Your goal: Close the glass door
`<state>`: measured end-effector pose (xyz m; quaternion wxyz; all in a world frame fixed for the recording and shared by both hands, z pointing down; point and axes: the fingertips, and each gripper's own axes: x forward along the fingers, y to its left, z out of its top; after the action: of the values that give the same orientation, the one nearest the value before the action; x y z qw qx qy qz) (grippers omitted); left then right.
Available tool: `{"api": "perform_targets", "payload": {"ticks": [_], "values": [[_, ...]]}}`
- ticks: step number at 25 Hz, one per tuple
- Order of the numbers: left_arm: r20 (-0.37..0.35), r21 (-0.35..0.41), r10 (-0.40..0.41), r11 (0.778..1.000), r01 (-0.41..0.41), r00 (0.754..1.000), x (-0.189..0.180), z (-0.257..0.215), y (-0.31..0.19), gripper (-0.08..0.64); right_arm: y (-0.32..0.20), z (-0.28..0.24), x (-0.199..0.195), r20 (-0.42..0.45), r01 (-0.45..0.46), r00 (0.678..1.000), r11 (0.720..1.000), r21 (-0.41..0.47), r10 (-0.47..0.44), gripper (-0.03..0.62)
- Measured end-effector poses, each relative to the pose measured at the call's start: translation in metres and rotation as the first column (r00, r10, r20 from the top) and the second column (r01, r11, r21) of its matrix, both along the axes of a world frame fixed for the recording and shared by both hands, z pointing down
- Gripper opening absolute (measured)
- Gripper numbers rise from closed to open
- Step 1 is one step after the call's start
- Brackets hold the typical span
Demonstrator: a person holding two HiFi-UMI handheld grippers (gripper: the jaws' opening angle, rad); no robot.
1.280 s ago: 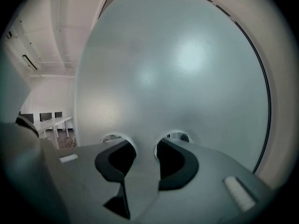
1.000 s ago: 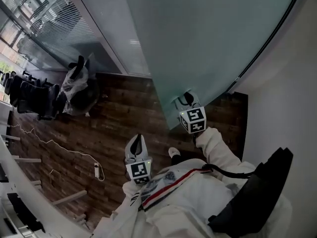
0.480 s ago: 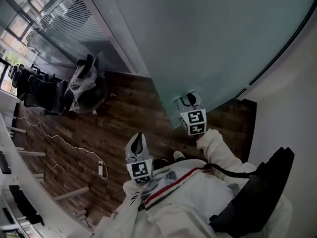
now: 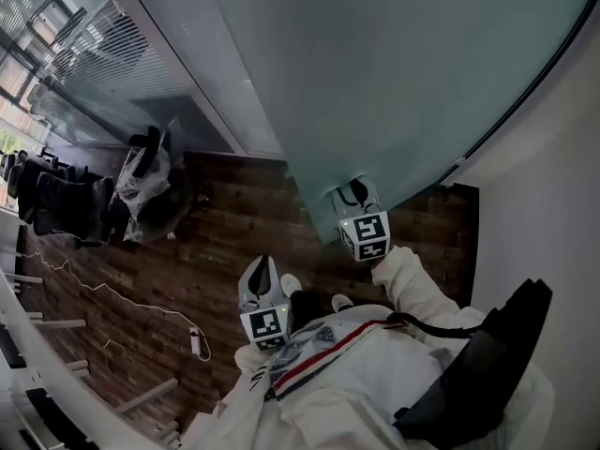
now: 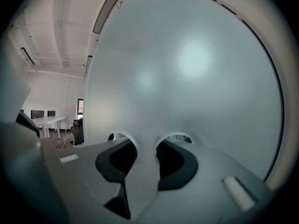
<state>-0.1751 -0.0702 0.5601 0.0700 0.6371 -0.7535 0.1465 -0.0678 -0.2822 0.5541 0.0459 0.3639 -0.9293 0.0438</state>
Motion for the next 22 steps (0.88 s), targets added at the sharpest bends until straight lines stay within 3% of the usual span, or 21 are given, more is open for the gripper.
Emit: {"api": "perform_targets", "payload": {"ticks": [16, 22], "values": [[-0.058, -0.018, 0.151, 0.988, -0.152, 0.987, -0.092, 0.007, -0.067, 0.002, -0.054, 0.002, -0.027, -0.007, -0.163, 0.987, 0.986, -0.02, 0.163, 0.123], [-0.061, 0.021, 0.204, 0.979, -0.203, 0.977, -0.112, 0.005, -0.079, 0.002, -0.069, 0.002, -0.033, 0.005, -0.199, 0.98, 0.98, 0.002, 0.199, 0.123]]}}
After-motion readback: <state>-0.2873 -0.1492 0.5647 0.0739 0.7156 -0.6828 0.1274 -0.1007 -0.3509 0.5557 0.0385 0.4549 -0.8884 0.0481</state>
